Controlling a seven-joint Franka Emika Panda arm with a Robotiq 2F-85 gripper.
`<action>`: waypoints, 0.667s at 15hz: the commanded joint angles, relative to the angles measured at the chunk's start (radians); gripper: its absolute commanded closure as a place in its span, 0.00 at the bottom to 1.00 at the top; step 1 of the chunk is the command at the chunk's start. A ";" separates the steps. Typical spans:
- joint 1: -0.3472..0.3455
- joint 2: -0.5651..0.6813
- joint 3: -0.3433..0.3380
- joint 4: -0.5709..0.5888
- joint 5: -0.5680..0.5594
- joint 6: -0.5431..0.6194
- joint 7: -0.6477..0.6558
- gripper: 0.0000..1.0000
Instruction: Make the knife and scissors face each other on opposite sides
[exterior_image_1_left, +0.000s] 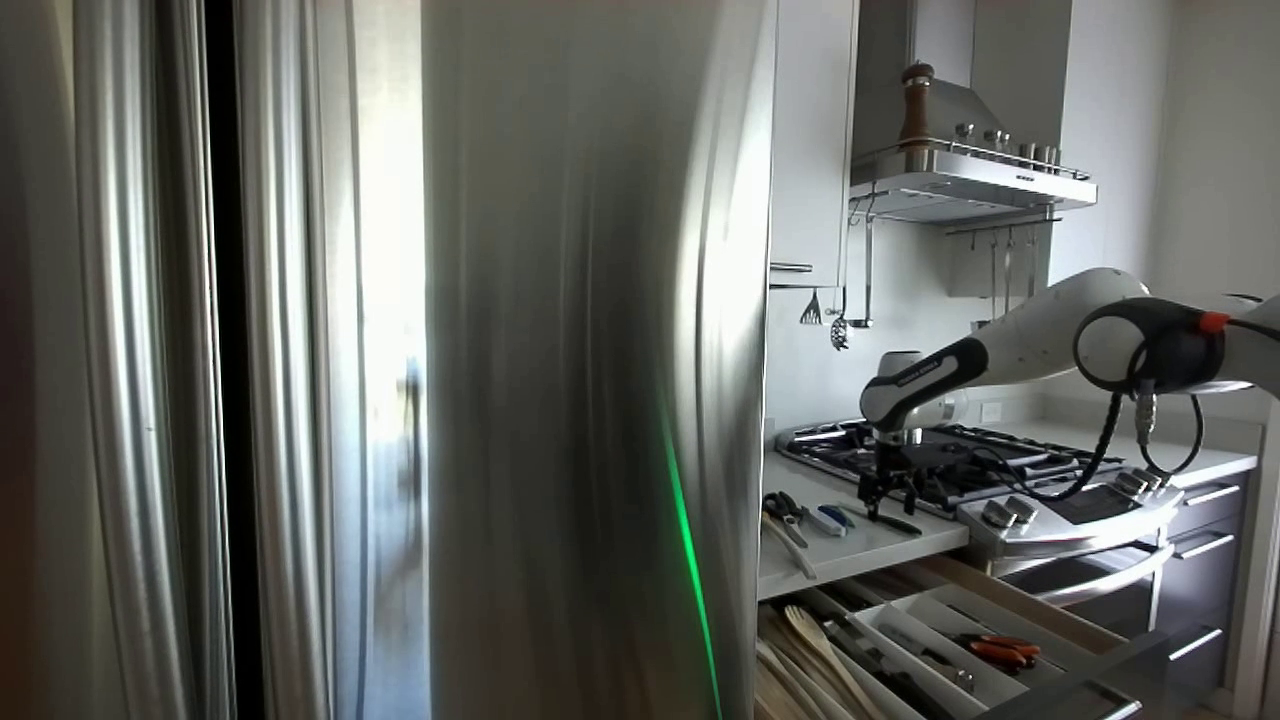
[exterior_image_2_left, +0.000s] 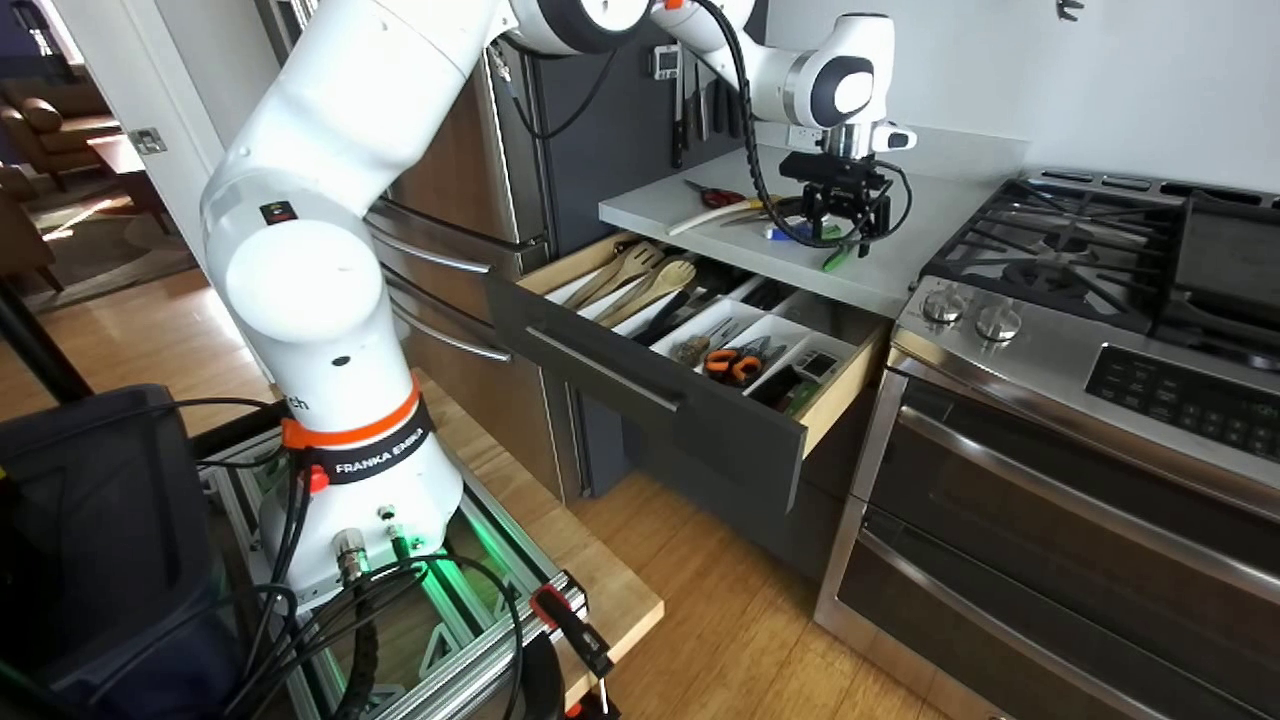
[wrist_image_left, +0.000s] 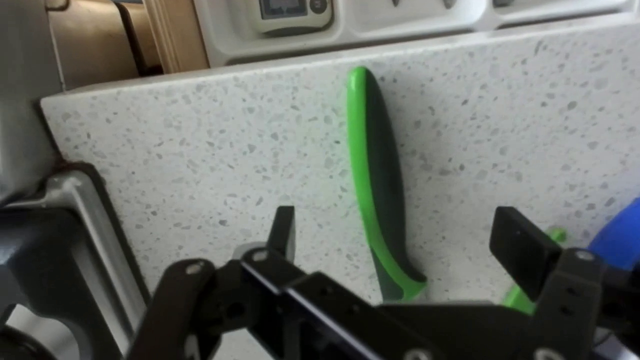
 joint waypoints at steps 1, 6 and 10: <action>-0.032 0.041 0.026 0.050 0.007 0.001 -0.088 0.00; -0.045 0.059 0.041 0.078 0.007 0.001 -0.163 0.42; -0.045 0.063 0.047 0.090 0.004 0.000 -0.193 0.73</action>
